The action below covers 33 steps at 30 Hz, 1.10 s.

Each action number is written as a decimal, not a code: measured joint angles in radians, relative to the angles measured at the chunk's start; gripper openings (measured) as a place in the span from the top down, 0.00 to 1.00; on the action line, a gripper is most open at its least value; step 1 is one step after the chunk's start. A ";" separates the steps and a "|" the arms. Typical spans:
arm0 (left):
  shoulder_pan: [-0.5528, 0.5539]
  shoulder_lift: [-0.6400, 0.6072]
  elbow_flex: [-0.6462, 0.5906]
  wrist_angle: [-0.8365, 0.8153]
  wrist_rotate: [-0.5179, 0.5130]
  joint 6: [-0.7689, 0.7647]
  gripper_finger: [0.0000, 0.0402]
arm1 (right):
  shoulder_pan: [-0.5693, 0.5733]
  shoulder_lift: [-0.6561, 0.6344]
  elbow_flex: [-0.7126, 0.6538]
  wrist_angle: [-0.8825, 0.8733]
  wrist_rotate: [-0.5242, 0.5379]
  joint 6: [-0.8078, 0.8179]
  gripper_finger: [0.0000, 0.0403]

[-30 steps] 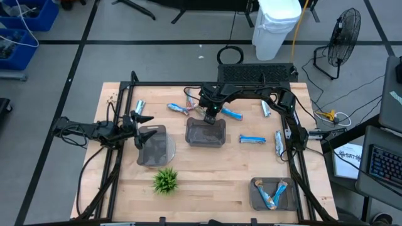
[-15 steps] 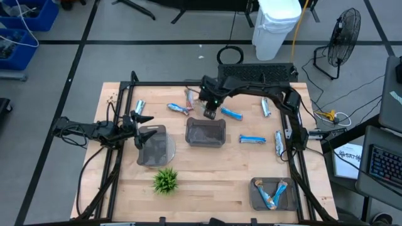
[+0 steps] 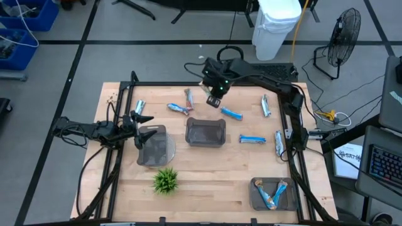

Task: Pick and place Granola Bars by type
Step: Put the orange granola bar into the bottom black bin

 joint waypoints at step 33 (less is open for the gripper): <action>0.000 0.000 0.000 0.000 0.000 0.000 0.10 | 0.314 -0.345 0.121 -0.256 0.043 0.829 1.00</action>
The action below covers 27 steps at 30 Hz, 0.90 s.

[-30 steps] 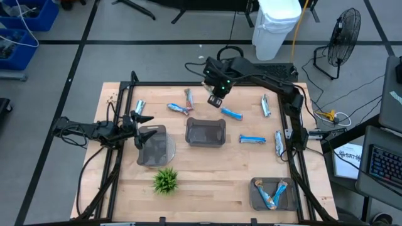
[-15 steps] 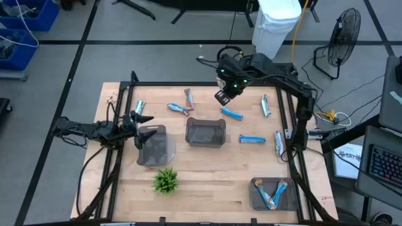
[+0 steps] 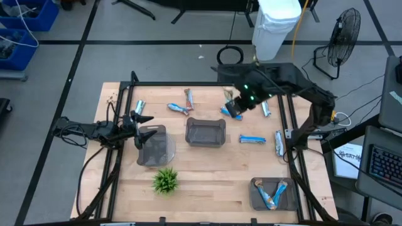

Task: Pick and place Granola Bars by type
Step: Put the orange granola bar into the bottom black bin

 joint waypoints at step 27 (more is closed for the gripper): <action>0.000 0.000 0.000 0.000 0.000 0.000 0.10 | 0.812 -0.020 -0.234 0.000 0.037 0.751 1.00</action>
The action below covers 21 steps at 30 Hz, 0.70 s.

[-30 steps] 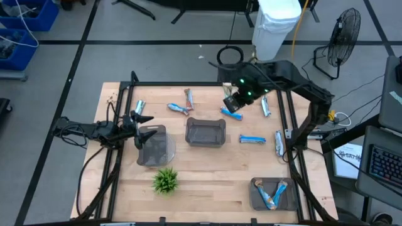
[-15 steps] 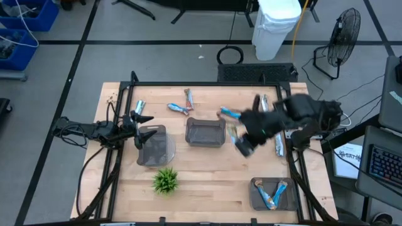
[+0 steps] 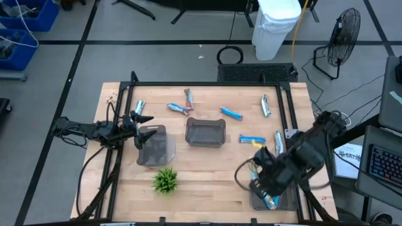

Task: Pick and place Granola Bars by type
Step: Put the orange granola bar into the bottom black bin

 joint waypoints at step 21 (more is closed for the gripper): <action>0.000 0.000 0.000 0.000 0.000 0.000 0.10 | 0.211 0.001 -0.524 0.400 0.051 0.441 1.00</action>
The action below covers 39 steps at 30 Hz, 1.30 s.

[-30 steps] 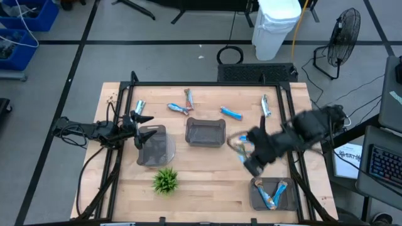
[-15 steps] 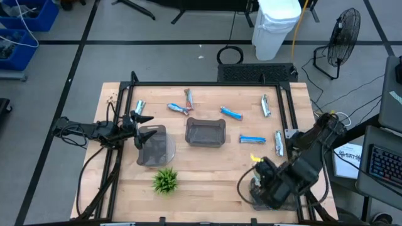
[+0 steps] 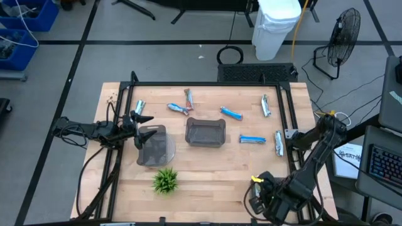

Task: Pick and place Granola Bars by type
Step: Put the orange granola bar into the bottom black bin

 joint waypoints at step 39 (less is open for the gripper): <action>0.000 0.000 0.000 0.000 0.000 0.000 0.10 | 0.004 0.008 -0.365 0.383 -0.089 -0.003 1.00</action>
